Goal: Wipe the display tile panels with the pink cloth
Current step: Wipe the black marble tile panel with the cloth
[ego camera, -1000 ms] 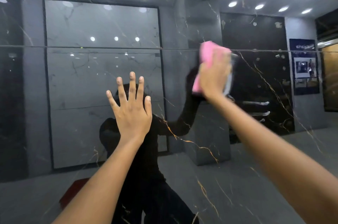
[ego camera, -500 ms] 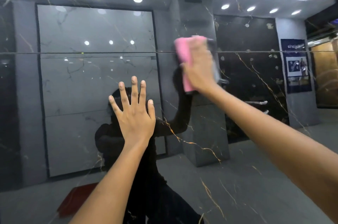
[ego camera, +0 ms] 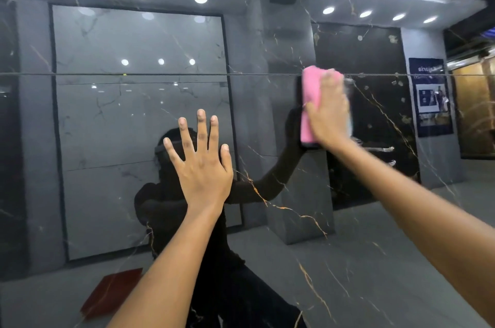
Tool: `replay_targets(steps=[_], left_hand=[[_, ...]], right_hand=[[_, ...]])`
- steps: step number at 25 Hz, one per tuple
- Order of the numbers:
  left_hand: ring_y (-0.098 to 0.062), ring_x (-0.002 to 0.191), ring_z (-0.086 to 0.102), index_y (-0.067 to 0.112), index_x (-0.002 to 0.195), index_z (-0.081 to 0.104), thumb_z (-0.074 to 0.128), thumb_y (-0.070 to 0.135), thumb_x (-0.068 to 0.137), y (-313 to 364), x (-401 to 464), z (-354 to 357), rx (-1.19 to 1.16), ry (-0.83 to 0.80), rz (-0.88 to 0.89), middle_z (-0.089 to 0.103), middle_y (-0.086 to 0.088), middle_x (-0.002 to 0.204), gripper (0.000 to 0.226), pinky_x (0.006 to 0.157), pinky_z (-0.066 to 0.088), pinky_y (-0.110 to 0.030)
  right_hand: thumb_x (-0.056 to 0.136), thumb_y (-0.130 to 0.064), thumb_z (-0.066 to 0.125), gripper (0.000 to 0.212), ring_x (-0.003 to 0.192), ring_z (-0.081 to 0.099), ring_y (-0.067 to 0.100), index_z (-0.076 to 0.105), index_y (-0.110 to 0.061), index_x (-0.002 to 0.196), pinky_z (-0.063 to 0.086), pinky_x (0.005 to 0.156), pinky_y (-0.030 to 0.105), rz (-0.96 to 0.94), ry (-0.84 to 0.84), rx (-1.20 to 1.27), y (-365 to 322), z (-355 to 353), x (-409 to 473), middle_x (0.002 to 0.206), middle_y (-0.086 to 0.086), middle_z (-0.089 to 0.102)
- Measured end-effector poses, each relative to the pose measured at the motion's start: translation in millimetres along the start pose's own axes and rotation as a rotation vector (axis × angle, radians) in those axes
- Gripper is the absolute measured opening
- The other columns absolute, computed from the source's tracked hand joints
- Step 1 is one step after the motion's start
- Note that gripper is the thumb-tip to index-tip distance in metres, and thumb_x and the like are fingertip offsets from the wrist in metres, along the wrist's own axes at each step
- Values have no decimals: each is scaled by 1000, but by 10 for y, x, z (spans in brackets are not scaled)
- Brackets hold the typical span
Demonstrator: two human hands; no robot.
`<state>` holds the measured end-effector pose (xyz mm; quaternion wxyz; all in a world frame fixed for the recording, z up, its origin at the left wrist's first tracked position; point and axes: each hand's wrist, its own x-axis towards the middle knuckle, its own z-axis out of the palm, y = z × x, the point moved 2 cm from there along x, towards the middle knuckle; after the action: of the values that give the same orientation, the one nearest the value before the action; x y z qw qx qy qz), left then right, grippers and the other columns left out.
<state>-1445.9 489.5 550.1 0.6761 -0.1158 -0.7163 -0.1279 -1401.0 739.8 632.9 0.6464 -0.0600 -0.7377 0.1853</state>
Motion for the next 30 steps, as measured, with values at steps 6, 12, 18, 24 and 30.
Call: replay_targets(steps=[6,12,18,24,30], left_hand=[[-34,150,3,22,157,13,20,38,101,-10,32,-27,30,-23,-1,7,0,165,59,116,0,-61],[-32,151,2,23,157,16,22,43,101,-40,15,-42,40,-55,-23,9,1,165,59,117,-5,-57],[-31,147,20,12,144,41,30,39,98,571,-40,-92,-197,-57,-73,32,-10,155,54,119,7,-54],[-38,150,-3,21,158,12,24,49,99,1136,-292,300,43,-144,-118,0,-9,165,66,117,-3,-58],[-37,150,-1,20,158,13,25,50,99,1121,-381,397,79,-59,-122,2,-8,165,67,117,-1,-57]], right_hand=[[88,-37,37,71,148,14,27,19,-14,152,7,121,39,-1237,-293,-328,139,102,-857,159,11,19],[79,-31,43,79,144,19,36,23,-1,150,19,115,47,-61,-61,0,418,77,-681,157,21,20],[91,-33,41,73,149,8,26,12,-14,155,0,122,41,-1380,-411,-245,1075,119,-2063,162,6,9],[83,-28,41,72,144,22,38,31,0,148,26,114,55,-486,-29,-19,1169,-212,111,154,23,27],[75,-22,52,75,143,28,36,36,-4,146,28,113,51,-676,-32,-9,1597,-37,-1183,154,17,31]])
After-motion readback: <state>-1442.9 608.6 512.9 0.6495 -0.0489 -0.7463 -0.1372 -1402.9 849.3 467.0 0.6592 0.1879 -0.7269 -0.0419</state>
